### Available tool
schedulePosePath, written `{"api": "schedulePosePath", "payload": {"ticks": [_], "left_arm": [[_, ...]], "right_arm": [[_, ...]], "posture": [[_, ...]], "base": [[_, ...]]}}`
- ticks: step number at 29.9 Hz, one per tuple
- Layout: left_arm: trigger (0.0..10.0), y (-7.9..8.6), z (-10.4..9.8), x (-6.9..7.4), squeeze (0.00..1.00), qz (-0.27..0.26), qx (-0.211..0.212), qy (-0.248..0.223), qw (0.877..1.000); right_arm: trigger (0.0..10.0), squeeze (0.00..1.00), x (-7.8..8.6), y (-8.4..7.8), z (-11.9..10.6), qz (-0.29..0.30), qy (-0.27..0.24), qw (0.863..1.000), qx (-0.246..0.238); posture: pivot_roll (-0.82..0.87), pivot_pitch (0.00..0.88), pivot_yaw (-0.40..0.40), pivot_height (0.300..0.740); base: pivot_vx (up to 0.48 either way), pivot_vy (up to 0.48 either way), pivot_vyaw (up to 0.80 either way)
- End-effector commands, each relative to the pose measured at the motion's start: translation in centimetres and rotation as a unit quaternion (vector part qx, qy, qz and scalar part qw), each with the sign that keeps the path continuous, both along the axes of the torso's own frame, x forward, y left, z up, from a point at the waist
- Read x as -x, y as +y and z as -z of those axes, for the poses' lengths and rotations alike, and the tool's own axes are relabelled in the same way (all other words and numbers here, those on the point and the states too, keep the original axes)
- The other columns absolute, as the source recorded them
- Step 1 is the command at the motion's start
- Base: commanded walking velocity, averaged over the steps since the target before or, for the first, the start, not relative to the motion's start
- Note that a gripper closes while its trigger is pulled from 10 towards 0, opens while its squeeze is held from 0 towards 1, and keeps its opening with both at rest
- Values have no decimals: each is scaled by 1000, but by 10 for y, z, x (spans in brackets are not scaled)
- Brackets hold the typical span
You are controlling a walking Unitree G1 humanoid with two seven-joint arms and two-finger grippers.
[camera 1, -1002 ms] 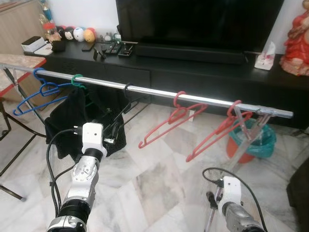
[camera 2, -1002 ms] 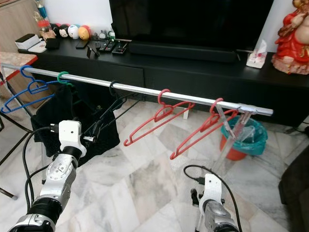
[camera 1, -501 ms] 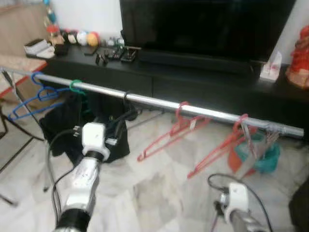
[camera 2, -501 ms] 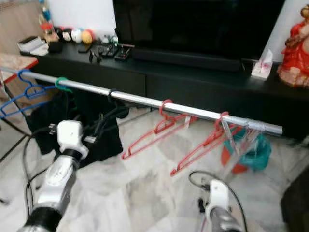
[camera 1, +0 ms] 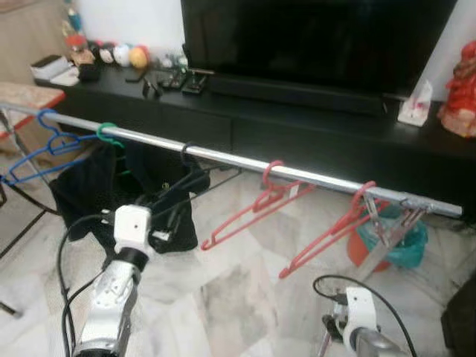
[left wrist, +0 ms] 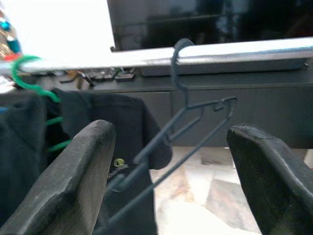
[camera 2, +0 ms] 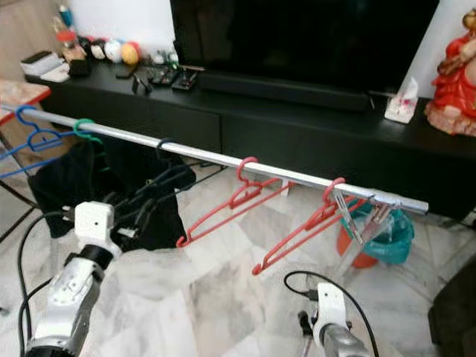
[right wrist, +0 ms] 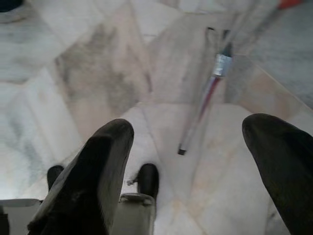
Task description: Hang hanger
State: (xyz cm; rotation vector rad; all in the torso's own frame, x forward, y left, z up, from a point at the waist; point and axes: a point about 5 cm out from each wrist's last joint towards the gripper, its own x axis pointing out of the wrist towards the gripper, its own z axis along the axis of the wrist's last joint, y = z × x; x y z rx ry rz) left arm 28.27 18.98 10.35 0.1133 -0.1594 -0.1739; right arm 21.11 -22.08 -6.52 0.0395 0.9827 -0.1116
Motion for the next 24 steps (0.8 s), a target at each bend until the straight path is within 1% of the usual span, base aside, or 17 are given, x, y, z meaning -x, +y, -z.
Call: {"api": "schedulePosePath", "payload": {"ticks": [1,3,7,9,12,18,20,24], "left_arm": [[10000,0,-4,1,0,4,1,-4,1000],[10000,-1,-3,2,0,5,1,-2,1000],[10000,-12,-1,0,0,17,11,4,1000],[10000,-14,-3,0,0,21,12,7,1000],[10000,-15,-5,0,0,26,12,10,1000],[10000,-15,-7,-1,0,32,9,9,999],[10000,-15,-9,-1,0,36,5,8,999],[10000,-17,-6,5,0,54,-4,18,998]], "right_arm": [[10000,0,-3,1,-1,-6,-1,1000,2],[10000,0,-2,1,-1,-7,1,1000,3],[10000,0,-2,2,-1,1,-6,1000,-2],[10000,0,-2,2,-1,1,-9,1000,-3],[10000,0,-2,3,-1,7,-10,1000,-5],[10000,0,-2,4,0,10,-8,1000,-5],[10000,0,-3,5,-1,9,-11,1000,-7],[10000,0,-4,6,-1,10,-11,1000,-8]], "posture": [[-12,0,-5,740],[-7,0,-5,740],[-31,0,5,740],[-31,0,7,740],[-47,0,20,740],[-42,0,21,740],[-33,0,22,740],[-37,0,24,740]], "base": [[240,0,0],[289,0,0],[306,0,0],[307,0,0],[310,0,0],[292,0,0],[0,0,0],[0,0,0]]}}
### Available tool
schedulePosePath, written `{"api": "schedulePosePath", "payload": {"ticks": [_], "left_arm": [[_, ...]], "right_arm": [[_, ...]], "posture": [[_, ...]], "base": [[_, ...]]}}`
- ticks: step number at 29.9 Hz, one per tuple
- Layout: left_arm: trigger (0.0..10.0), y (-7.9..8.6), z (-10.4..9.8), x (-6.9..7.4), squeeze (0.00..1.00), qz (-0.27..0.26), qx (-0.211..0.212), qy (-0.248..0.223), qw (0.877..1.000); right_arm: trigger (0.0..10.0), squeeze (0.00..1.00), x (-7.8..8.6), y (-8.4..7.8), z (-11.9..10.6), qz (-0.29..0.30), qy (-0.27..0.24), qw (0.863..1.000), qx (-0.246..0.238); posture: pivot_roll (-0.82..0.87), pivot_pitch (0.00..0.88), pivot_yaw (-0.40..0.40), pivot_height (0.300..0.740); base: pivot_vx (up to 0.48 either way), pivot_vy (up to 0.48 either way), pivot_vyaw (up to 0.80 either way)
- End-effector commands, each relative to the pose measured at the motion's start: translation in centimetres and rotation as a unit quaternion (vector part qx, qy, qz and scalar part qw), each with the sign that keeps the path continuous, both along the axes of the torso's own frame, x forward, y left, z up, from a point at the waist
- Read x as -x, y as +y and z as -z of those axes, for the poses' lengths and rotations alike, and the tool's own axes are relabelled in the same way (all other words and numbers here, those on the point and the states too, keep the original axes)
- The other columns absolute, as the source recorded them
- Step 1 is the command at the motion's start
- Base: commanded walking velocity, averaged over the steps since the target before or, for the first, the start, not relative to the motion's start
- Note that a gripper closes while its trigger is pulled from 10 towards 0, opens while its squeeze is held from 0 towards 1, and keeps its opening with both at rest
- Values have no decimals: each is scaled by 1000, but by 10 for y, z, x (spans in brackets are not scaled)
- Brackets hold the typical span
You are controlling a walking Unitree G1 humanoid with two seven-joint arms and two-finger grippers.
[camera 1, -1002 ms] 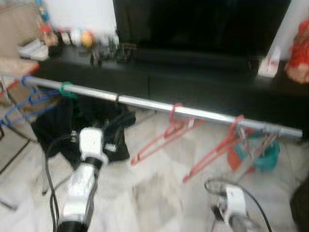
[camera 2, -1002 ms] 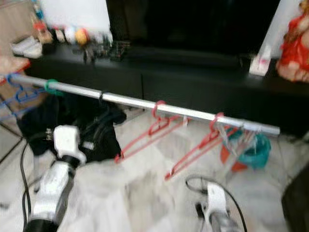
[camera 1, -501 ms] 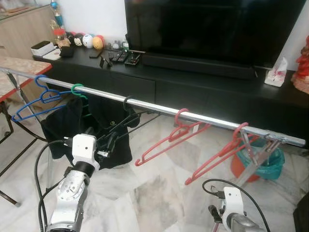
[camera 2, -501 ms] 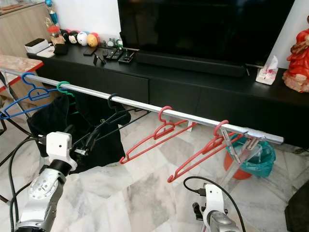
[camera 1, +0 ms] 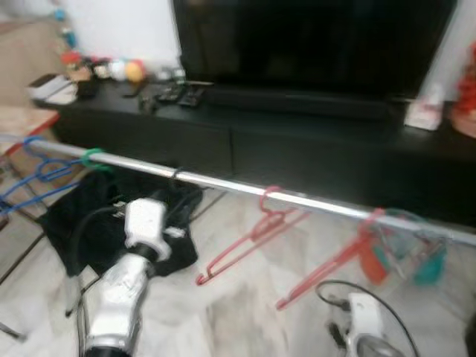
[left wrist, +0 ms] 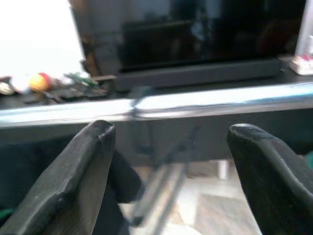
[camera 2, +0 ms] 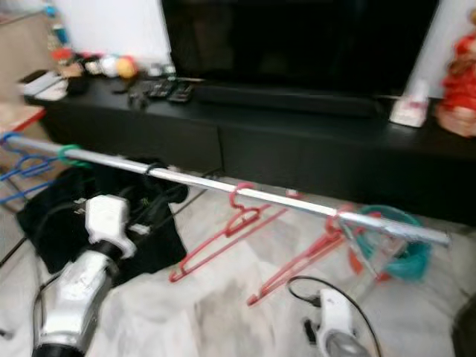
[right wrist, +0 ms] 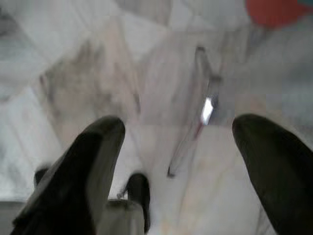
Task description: Hang hanger
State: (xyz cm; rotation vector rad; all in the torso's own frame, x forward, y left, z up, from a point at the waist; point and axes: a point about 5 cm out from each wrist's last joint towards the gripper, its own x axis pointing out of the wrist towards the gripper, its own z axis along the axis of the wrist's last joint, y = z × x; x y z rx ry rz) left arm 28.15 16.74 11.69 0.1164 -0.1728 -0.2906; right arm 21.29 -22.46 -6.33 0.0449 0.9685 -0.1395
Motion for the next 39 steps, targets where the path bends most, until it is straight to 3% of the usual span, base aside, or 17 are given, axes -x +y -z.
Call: {"api": "schedulePosePath", "payload": {"ticks": [1,6,12,18,24,25,26,29,37,38,39], "left_arm": [[10000,5,9,4,0,0,0,30,1000],[10000,5,11,5,0,37,-18,66,997],[10000,32,22,-2,0,30,-64,124,990],[10000,50,13,-22,0,36,-20,147,988],[10000,52,9,-47,0,44,34,170,984],[10000,51,8,-51,294,46,40,171,983],[10000,48,9,-56,1000,52,57,178,981],[10000,45,10,-60,1000,61,73,185,978],[10000,31,18,-69,1000,80,61,212,972],[10000,26,18,-72,20,82,28,210,974],[10000,26,18,-72,20,82,28,210,974]], "right_arm": [[10000,0,-2,10,1,-7,-1,1000,-12],[10000,0,-2,11,1,-5,-3,1000,-14],[10000,0,-2,12,2,-6,-1,1000,-15],[10000,0,-3,12,1,-10,0,1000,-17],[10000,0,-5,12,0,-12,-1,1000,-19],[10000,0,-5,12,0,-12,-2,1000,-19],[10000,0,-5,12,-1,-12,-3,1000,-20],[10000,0,-6,13,-1,-11,-3,1000,-20],[10000,0,-7,13,-1,-9,-4,1000,-21],[10000,0,-7,13,-1,-9,-4,1000,-22],[10000,0,-7,13,-1,-9,-4,1000,-22]], "posture": [[-26,0,25,740],[-34,0,33,740],[-34,0,34,740],[-33,0,29,740],[-45,0,26,740],[-50,0,27,740],[-53,0,27,740],[-62,0,29,740],[-63,0,28,740],[-64,0,30,740],[-64,0,30,740]], "base": [[0,0,0],[0,0,0],[0,0,0],[0,0,0],[0,0,0],[0,0,0],[0,0,0],[0,0,0],[0,0,0],[0,0,0],[0,0,0]]}}
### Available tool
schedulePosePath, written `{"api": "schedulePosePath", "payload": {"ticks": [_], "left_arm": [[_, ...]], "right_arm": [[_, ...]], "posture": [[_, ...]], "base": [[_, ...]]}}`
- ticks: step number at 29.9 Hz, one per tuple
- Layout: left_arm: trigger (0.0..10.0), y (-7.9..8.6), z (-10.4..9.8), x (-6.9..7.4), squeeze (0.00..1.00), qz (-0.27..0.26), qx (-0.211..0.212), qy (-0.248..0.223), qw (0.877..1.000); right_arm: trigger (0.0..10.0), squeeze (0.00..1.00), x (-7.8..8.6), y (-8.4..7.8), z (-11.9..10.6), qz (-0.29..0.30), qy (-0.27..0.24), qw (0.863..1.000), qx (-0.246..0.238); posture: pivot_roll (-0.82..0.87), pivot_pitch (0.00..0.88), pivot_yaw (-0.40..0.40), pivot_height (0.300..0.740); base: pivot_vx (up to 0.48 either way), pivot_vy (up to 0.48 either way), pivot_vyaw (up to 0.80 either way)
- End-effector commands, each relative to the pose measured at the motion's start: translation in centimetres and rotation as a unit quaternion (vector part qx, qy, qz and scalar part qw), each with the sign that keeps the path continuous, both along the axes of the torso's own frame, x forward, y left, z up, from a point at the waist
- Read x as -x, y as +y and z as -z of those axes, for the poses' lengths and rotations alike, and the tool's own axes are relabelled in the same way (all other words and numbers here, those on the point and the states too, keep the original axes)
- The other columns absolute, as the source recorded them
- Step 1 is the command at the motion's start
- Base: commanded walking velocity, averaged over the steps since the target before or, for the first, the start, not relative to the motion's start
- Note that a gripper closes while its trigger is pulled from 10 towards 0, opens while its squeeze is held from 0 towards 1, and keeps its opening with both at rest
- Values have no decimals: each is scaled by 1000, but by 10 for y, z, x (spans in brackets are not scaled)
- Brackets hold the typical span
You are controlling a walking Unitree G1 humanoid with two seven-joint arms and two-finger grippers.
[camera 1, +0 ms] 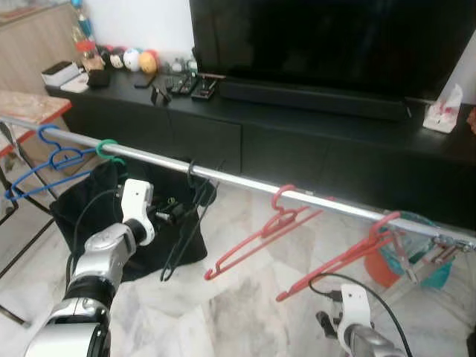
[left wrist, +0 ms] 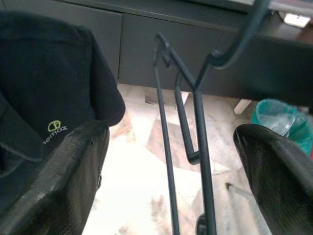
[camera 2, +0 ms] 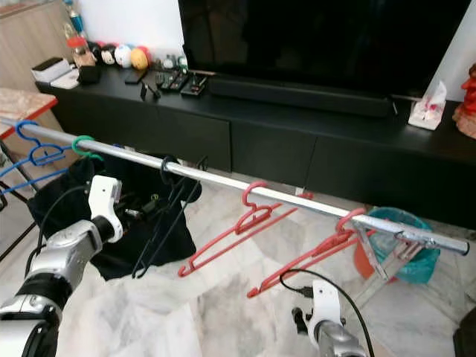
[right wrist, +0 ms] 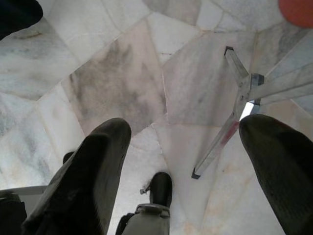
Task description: Hang hanger
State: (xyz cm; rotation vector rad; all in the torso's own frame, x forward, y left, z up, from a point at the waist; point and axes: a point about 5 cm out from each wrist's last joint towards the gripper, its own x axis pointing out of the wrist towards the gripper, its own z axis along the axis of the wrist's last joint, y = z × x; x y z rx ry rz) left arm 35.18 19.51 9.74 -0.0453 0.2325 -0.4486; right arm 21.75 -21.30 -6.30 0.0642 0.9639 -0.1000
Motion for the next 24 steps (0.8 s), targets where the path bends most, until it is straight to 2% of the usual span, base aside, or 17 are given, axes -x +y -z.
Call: {"api": "schedulePosePath", "payload": {"ticks": [1,14,19,24], "left_arm": [[10000,-6,-2,-5,0,-3,-35,-6,999],[10000,-32,-3,-20,0,-86,-42,-11,995],[10000,-38,-2,-22,0,-95,-56,-2,994],[10000,-41,-3,-23,0,-101,-52,1,993]], "right_arm": [[10000,0,-2,1,-1,3,0,1000,-5],[10000,0,-2,4,0,8,-1,1000,-9],[10000,0,-2,5,0,9,-1,1000,-10],[10000,0,-2,6,0,11,-2,1000,-12]], "posture": [[-64,0,30,740],[-74,0,45,740],[-77,0,49,740],[-80,0,55,740]], "base": [[0,0,0],[0,0,0],[0,0,0],[0,0,0]]}}
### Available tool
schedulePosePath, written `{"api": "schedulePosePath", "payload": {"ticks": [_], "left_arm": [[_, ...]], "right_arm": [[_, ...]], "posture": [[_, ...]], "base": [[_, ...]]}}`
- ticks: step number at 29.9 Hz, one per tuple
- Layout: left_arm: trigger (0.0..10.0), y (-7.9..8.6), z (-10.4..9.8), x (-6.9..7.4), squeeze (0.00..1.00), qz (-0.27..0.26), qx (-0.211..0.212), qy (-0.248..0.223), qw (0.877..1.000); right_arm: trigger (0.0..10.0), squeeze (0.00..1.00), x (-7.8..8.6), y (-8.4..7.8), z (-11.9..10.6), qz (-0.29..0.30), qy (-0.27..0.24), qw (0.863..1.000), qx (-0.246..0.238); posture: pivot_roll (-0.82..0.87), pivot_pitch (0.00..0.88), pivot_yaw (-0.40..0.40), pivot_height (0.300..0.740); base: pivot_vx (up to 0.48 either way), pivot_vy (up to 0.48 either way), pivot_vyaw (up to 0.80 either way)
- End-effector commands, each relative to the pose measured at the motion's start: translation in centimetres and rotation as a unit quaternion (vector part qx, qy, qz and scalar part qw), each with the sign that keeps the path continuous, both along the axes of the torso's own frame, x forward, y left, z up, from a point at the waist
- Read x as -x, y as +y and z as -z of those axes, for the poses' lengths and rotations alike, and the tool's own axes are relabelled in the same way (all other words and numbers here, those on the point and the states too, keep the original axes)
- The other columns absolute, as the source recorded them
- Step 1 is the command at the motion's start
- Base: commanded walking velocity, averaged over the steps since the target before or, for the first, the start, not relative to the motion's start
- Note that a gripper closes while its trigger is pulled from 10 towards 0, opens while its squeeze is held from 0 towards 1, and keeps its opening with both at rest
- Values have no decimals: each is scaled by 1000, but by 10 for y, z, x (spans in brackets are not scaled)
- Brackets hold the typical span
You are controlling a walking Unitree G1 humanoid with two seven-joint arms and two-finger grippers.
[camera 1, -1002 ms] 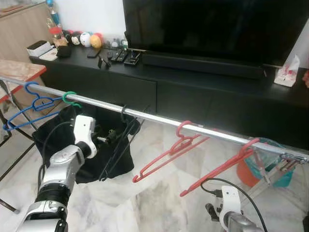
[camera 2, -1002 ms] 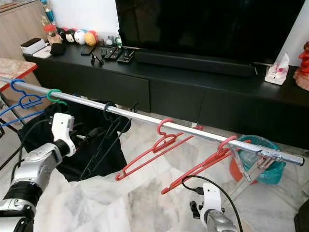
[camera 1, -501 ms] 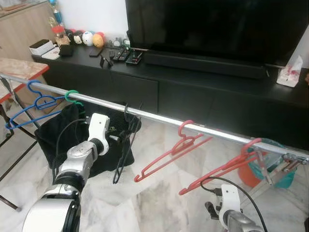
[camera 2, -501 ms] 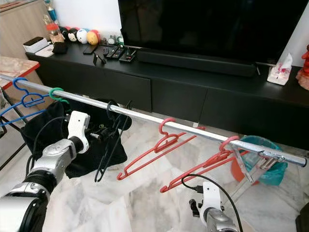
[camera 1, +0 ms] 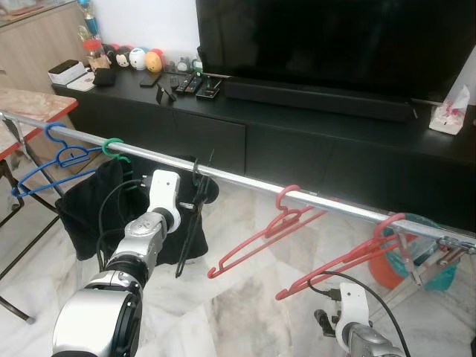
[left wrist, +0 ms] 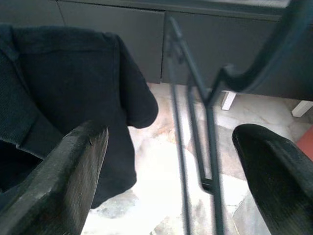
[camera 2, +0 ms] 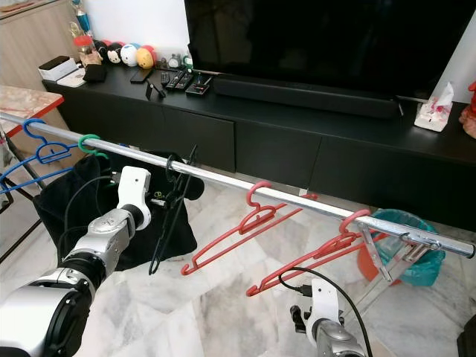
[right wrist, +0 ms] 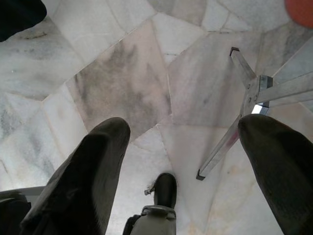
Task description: Hang hanger
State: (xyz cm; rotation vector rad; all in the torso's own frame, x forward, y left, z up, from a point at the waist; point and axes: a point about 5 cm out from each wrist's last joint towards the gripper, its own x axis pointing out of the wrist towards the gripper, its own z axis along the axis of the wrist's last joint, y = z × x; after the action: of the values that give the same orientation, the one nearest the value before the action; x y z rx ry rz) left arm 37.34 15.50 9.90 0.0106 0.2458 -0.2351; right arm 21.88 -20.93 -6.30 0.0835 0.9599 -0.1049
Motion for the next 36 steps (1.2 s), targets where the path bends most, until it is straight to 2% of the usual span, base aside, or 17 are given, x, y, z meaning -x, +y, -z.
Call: {"api": "schedulePosePath", "payload": {"ticks": [1,5,7,13,14,15,16,36], "left_arm": [[10000,-1,-2,-2,0,1,-13,1,1000],[10000,1,2,0,0,-2,-19,11,1000],[10000,4,8,3,0,-3,-12,28,1000],[10000,6,13,6,0,1,-4,37,999],[3725,6,14,6,0,2,-2,38,999],[549,7,14,7,0,2,-1,40,999],[0,7,15,7,0,2,-2,40,999],[0,4,18,10,0,31,33,45,998]], "right_arm": [[10000,0,-1,3,0,5,1,1000,-5],[10000,0,-1,3,0,5,0,1000,-5],[10000,0,-1,3,0,7,0,1000,-6],[10000,0,-2,3,0,6,0,1000,-6],[10000,0,-2,3,0,5,0,1000,-6],[10000,0,-2,4,0,4,0,1000,-5],[10000,0,-2,4,0,4,0,1000,-5],[10000,0,-4,3,-1,2,-2,1000,-6]], "posture": [[-80,0,55,740],[-84,0,57,740],[-83,0,58,740],[-83,0,57,740],[-83,0,57,740],[-81,0,53,740],[-81,0,53,740],[-82,0,52,740]], "base": [[0,0,0],[0,0,0],[0,0,0],[0,0,0],[0,0,0],[0,0,0],[0,0,0],[0,0,0]]}}
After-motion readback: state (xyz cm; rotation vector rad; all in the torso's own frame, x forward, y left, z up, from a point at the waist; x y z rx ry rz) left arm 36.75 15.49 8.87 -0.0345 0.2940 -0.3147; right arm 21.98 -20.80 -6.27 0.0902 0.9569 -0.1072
